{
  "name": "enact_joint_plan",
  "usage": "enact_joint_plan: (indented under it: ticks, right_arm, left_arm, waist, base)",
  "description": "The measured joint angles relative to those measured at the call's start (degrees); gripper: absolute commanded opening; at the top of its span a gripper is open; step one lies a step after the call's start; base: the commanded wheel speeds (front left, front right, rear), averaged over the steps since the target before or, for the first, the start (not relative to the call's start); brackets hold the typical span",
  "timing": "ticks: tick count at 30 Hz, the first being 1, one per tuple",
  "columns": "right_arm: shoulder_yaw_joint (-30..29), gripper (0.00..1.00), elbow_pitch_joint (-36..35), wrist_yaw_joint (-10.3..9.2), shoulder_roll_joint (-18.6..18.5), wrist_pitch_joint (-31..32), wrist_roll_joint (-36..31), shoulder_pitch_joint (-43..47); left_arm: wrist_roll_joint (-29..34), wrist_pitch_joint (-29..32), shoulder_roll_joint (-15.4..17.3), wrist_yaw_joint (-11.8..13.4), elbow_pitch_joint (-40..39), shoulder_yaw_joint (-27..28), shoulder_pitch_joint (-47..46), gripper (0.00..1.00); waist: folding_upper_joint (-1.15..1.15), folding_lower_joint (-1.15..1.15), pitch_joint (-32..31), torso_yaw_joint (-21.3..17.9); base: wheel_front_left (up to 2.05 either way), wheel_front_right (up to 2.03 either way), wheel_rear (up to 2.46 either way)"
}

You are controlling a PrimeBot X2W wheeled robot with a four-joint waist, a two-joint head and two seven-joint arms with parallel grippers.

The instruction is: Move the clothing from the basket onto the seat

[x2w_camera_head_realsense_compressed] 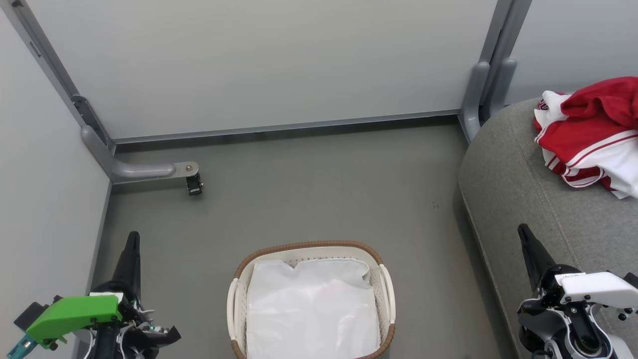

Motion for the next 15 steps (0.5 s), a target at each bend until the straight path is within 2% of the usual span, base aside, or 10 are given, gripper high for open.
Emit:
enact_joint_plan:
  ticks: [15]
  right_arm:
    - [-0.01,0.0,0.0,0.0,0.0,0.0,0.0,0.0]
  left_arm:
    - [0.0,0.0,0.0,0.0,-0.01,0.0,0.0,0.0]
  waist:
    - [0.0,0.0,0.0,0.0]
  base:
    - [0.0,0.0,0.0]
